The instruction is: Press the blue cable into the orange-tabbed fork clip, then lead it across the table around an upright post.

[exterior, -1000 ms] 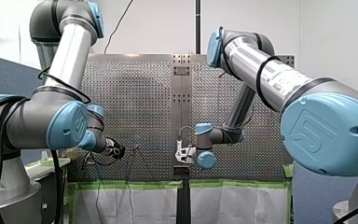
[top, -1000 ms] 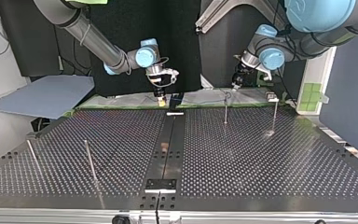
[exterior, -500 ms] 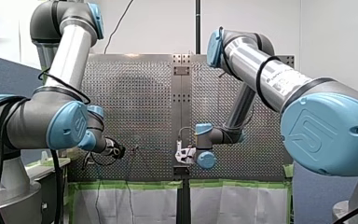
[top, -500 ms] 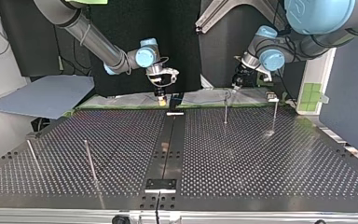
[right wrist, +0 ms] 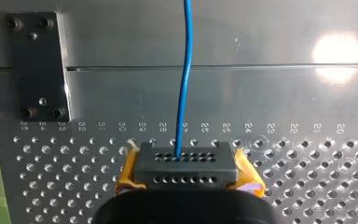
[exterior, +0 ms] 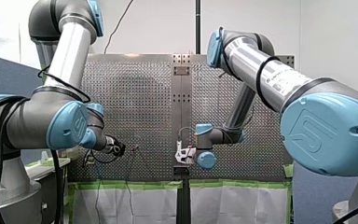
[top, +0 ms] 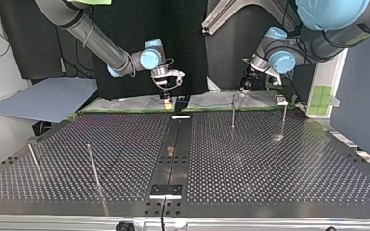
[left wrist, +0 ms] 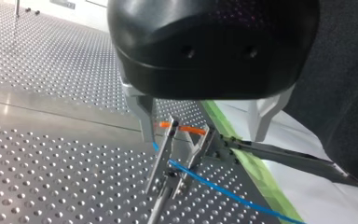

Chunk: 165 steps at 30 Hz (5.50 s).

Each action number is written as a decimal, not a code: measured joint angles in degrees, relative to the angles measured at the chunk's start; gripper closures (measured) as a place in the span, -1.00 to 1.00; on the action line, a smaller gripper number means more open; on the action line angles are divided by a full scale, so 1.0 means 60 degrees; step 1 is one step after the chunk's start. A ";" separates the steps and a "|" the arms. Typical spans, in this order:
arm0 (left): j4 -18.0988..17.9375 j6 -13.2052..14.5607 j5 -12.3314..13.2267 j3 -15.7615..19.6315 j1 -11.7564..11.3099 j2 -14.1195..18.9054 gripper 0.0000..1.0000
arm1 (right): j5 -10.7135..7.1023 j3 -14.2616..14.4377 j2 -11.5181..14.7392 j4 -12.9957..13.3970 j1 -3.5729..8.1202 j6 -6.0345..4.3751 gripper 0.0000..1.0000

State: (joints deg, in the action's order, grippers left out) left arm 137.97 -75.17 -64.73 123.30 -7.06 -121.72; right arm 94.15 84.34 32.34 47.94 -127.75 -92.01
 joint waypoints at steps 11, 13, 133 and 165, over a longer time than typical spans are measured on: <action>0.0017 0.0017 0.0003 0.0000 0.0035 0.0030 -0.91 | -0.0001 0.0003 -0.0008 -0.0016 0.0000 -0.0034 1.00; 0.0018 0.0019 0.0004 0.0001 0.0035 0.0032 -0.91 | -0.0001 0.0003 -0.0011 -0.0019 0.0000 -0.0034 1.00; -0.0684 -0.1996 -0.7382 -0.3582 0.4485 -0.1593 -0.94 | -0.0295 -0.0087 -0.0128 -0.0110 0.0252 0.0033 1.00; -0.1417 -0.2923 -0.7449 -0.3342 0.4626 -0.1873 -0.98 | -0.0325 -0.0110 -0.0130 -0.0136 0.0236 0.0016 1.00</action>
State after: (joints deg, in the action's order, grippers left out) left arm 129.47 -92.71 -109.42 103.25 20.70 -132.96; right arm 92.20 83.69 31.56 47.12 -126.34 -91.91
